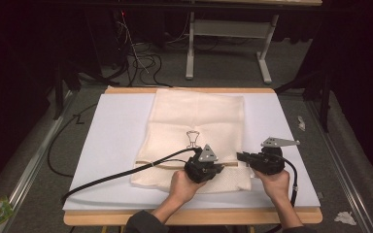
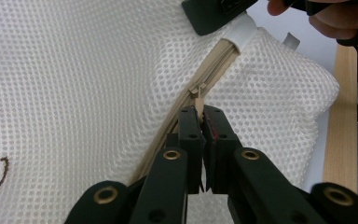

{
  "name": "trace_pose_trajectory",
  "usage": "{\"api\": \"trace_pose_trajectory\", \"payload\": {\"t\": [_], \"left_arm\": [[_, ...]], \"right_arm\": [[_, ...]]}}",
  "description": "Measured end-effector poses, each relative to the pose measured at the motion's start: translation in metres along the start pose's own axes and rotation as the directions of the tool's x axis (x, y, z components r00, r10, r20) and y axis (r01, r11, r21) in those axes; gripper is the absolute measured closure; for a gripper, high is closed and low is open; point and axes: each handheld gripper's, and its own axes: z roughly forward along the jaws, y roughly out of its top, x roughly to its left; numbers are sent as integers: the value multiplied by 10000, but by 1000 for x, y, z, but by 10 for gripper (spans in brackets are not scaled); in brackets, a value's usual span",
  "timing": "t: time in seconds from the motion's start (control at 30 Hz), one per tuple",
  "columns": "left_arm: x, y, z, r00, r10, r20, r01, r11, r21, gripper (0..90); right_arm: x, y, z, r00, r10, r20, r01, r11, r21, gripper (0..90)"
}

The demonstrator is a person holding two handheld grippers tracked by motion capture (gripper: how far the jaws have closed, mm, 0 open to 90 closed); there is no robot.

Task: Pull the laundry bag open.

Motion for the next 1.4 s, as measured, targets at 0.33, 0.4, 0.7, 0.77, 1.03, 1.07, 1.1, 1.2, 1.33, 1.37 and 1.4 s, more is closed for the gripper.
{"api": "trace_pose_trajectory", "payload": {"t": [0.33,0.4,0.7,0.77,1.03,1.07,1.1,1.2,1.33,1.37,1.4], "left_arm": [[1,-1,-2,10000,55,-47,-55,10000,-13,869],[1,-1,-2,10000,64,-37,-64,10000,-17,869],[2,-2,-3,10000,38,10,-38,10000,-13,869],[2,-3,-3,10000,26,-18,-26,10000,-4,869],[5,-5,-5,10000,-51,-63,52,10000,35,869],[5,-5,-6,10000,-22,-73,22,10000,24,869],[5,-5,-7,9999,8,-107,-7,10000,37,869],[6,-7,-9,9999,-26,-143,27,10000,31,869],[9,-9,-10,9998,-62,-169,63,10000,57,869],[9,-9,-11,9999,-115,-124,116,9999,34,869],[9,-9,-12,9999,-119,-116,120,9999,35,869]], "right_arm": [[0,0,0,10000,-68,29,68,10000,-3,881],[0,0,0,10000,-61,38,61,10000,18,881],[1,-1,2,9999,-52,122,51,10000,76,881],[1,-1,2,9998,-112,172,111,9999,99,881],[1,-3,2,9990,-256,376,249,9995,190,881],[1,-3,2,9989,-268,372,261,9995,199,881],[1,-3,2,9988,-312,369,306,9994,190,881],[1,-3,3,9985,-330,445,319,9992,247,881],[1,-4,2,9980,-365,509,351,9990,279,881],[0,-4,2,9980,-365,516,351,9990,270,881],[0,-4,2,9982,-348,487,335,9991,273,881]]}}
